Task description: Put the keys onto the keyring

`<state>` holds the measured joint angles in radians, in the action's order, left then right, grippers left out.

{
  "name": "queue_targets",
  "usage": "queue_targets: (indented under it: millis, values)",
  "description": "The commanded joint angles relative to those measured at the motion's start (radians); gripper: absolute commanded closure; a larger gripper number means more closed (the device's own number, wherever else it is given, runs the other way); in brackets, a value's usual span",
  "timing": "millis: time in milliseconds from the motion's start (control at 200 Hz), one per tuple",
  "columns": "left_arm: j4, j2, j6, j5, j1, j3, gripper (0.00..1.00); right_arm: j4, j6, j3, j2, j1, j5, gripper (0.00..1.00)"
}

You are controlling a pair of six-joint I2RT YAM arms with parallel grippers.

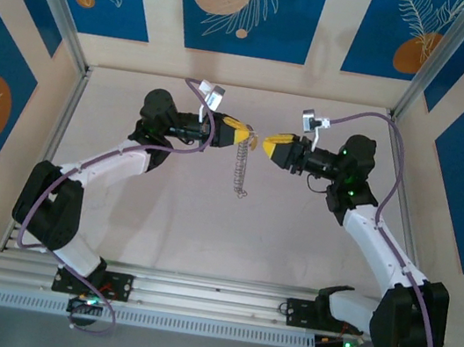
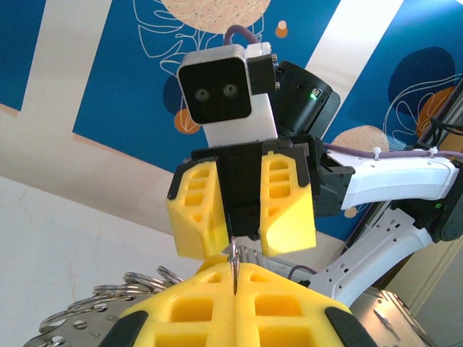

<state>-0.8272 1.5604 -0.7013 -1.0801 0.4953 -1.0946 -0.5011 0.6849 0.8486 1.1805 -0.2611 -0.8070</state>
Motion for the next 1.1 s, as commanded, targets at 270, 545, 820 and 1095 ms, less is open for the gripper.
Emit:
queue_targets:
  millis: [270,545,820,1095]
  values:
    - [-0.059,-0.020,-0.005,-0.014,0.009,-0.003,1.00,-0.003,0.022,0.108,0.052,-0.024,0.017,0.66]
    - [-0.062,-0.018,-0.008,-0.018,0.009,-0.002,1.00,0.016,0.007,0.141,0.090,-0.044,0.018,0.69]
    - [-0.064,-0.020,-0.007,-0.019,0.009,-0.003,1.00,0.019,0.004,0.133,0.096,-0.047,0.016,0.80]
    - [-0.066,-0.017,-0.009,-0.018,0.010,-0.004,1.00,0.026,-0.001,0.132,0.097,-0.049,0.007,0.79]
